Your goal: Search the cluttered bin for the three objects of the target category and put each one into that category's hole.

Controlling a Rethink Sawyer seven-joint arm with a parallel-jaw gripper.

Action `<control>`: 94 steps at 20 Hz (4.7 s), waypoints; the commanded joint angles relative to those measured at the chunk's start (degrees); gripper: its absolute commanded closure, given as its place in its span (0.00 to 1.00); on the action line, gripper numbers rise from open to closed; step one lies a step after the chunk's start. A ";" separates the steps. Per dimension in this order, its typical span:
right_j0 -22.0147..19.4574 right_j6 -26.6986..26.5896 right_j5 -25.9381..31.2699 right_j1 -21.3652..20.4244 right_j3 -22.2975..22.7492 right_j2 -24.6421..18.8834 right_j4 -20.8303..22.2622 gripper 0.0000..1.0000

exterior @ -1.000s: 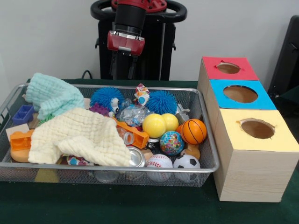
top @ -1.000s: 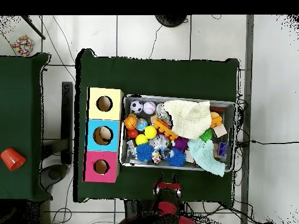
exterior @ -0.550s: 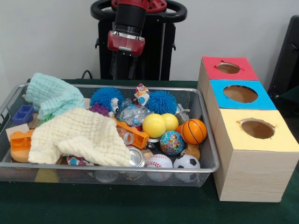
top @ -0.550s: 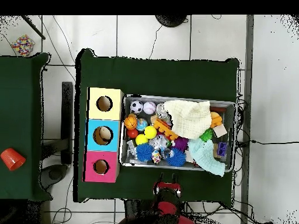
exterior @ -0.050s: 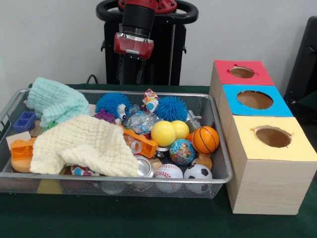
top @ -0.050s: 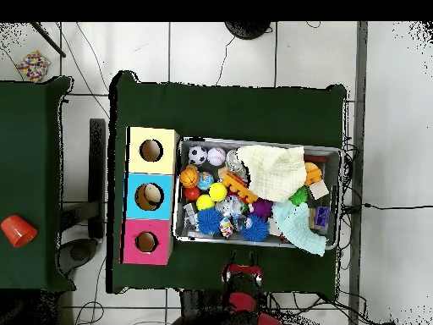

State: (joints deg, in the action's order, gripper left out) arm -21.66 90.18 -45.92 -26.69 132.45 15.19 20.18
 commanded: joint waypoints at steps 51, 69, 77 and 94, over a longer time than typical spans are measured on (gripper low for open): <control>3.47 13.94 -3.43 5.27 -3.31 -3.44 -5.72 0.00; 6.53 15.63 -8.62 8.21 -1.68 -2.52 -9.66 0.00; 5.06 15.92 -7.72 8.46 -2.57 -2.47 -8.27 0.00; -0.20 13.64 -4.52 8.30 -3.46 -3.76 -5.89 0.00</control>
State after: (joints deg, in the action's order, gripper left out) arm -21.97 90.18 -48.69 -19.54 133.39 15.26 15.58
